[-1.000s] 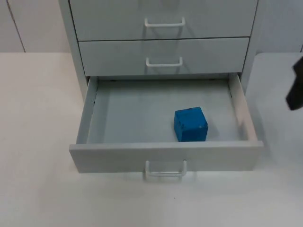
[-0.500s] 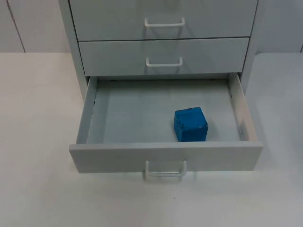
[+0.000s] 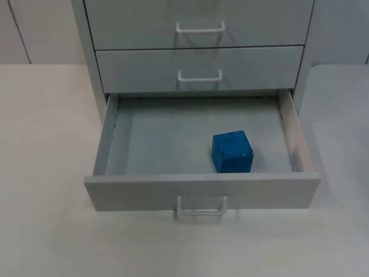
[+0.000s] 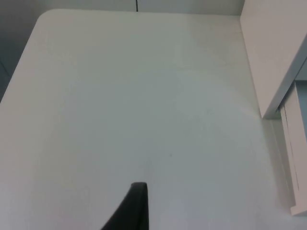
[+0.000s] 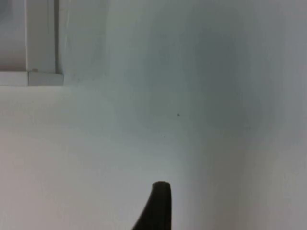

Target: Open the drawer with the left hand, place the block into the drawer with the right hand, then close the drawer with the left hand.

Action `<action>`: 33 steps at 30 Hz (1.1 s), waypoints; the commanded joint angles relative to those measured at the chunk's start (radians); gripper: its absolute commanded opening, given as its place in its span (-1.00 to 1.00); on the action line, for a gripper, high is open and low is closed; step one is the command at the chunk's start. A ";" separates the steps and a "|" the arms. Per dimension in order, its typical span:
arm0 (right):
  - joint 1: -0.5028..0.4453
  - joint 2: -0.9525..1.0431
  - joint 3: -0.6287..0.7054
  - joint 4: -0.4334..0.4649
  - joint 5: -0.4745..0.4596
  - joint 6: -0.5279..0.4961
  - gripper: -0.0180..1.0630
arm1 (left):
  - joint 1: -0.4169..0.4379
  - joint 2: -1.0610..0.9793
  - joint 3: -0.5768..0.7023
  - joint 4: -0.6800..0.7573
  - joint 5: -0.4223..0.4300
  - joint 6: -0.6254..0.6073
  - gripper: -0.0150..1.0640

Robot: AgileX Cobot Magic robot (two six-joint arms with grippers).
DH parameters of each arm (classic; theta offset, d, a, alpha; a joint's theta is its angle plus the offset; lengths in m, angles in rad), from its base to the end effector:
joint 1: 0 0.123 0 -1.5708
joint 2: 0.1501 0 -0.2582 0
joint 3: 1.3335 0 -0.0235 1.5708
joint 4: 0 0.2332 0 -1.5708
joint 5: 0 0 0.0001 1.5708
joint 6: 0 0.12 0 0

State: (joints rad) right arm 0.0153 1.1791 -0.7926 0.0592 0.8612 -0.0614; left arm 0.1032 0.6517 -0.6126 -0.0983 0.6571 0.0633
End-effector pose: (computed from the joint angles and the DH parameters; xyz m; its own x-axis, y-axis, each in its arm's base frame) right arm 0.2157 0.0087 0.2175 -0.9156 -0.0368 -0.4005 -0.0541 0.9980 0.0320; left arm 0.1505 0.0084 0.2749 -0.5662 -0.0733 -0.8210 -0.0621 0.9970 -0.0462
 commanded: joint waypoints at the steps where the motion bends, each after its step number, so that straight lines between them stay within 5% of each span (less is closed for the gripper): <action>1: -0.005 -0.008 0.000 -0.002 -0.011 -0.010 0.43 | 0.004 -0.005 0.002 0.006 -0.002 -0.009 0.98; 14: -0.005 -0.008 -0.003 -0.004 0.011 0.000 0.43 | 0.004 0.024 0.002 -0.014 0.001 -0.009 0.89; 18: -0.005 -0.008 -0.003 -0.004 0.015 0.000 0.43 | 0.004 0.094 -0.004 -0.073 -0.019 -0.009 0.26; 19: -0.005 -0.008 -0.003 -0.004 0.015 0.000 0.43 | 0.004 0.094 -0.004 -0.073 -0.019 -0.009 0.26; 23: -0.005 -0.008 -0.003 -0.004 0.009 0.000 0.43 | 0.004 0.207 -0.058 -0.184 -0.011 0.143 -0.93; 29: -0.005 -0.008 -0.003 -0.004 0.009 0.000 0.43 | -0.015 0.334 -0.182 -0.376 0.064 0.380 -0.97; 33: -0.005 -0.008 -0.003 -0.004 0.007 0.000 0.43 | -0.176 0.441 -0.316 -0.343 0.120 0.437 -0.97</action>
State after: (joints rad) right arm 0.0153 1.1774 -0.7926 0.0592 0.8693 -0.0614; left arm 0.0017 1.0580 -0.8800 -0.4505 0.7511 0.4654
